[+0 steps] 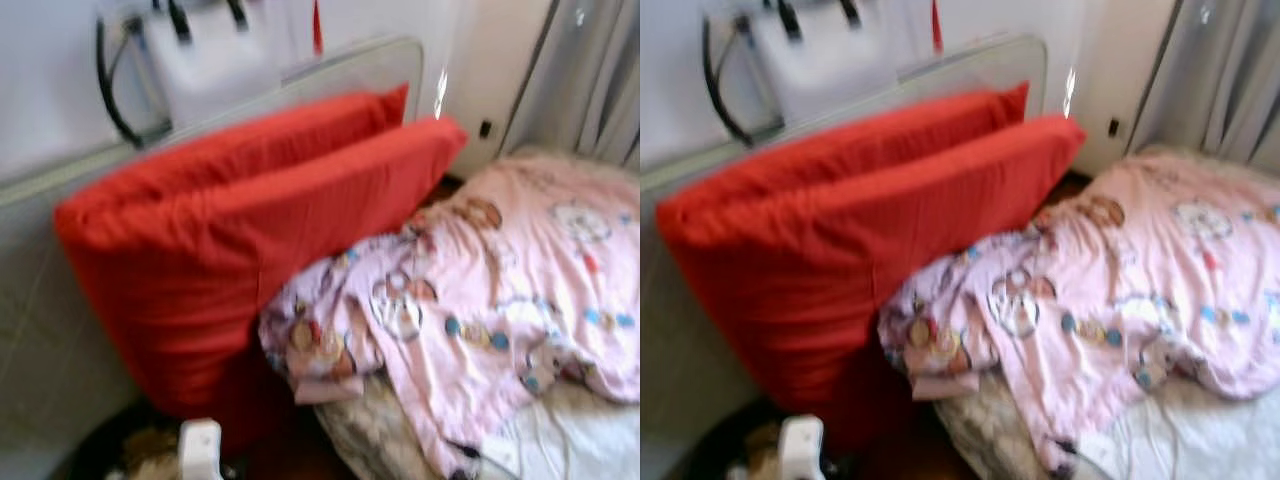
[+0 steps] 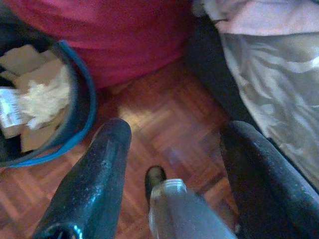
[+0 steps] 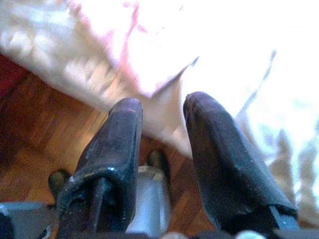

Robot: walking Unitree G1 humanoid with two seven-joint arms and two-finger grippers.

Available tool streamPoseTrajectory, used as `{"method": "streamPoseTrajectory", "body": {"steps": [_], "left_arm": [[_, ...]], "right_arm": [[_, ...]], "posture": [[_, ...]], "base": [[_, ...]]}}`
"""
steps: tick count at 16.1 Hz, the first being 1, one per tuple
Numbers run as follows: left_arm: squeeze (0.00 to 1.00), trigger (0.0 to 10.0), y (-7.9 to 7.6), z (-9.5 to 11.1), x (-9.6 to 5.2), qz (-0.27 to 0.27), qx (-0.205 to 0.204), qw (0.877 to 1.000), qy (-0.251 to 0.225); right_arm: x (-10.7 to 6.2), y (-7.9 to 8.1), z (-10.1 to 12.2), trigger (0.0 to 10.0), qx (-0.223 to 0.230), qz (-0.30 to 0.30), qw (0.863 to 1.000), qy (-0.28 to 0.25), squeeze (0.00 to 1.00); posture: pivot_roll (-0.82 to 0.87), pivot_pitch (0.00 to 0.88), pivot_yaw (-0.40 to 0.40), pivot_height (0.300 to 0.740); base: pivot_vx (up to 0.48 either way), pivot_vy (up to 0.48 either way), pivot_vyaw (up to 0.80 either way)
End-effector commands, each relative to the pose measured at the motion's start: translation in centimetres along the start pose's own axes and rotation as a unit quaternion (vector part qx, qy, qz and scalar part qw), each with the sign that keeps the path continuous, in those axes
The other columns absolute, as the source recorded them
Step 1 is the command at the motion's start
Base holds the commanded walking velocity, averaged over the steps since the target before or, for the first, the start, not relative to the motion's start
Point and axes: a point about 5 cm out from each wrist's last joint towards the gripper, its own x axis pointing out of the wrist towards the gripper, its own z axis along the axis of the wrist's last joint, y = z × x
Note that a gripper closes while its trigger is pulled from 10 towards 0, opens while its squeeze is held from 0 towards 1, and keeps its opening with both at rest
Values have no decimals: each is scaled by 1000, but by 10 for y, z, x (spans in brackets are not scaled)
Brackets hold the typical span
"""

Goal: Clean up the room

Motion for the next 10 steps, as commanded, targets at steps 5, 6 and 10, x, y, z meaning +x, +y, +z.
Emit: {"method": "streamPoseTrajectory", "body": {"steps": [5,6,10], "left_arm": [[0,10000,20,36,2,12,7,996,-83],[0,10000,17,50,3,5,1,993,-118],[0,10000,-3,101,-6,-24,7,961,-274]], "right_arm": [[0,18,9,10000,19,32,998,-48,0],[0,18,12,10000,21,37,997,-63,0],[-3,27,77,10000,14,63,972,-226,0]], "posture": [[-24,22,8,740],[-25,24,5,740],[-24,29,-11,740]], "base": [[52,0,0],[0,0,0],[0,0,0]]}}
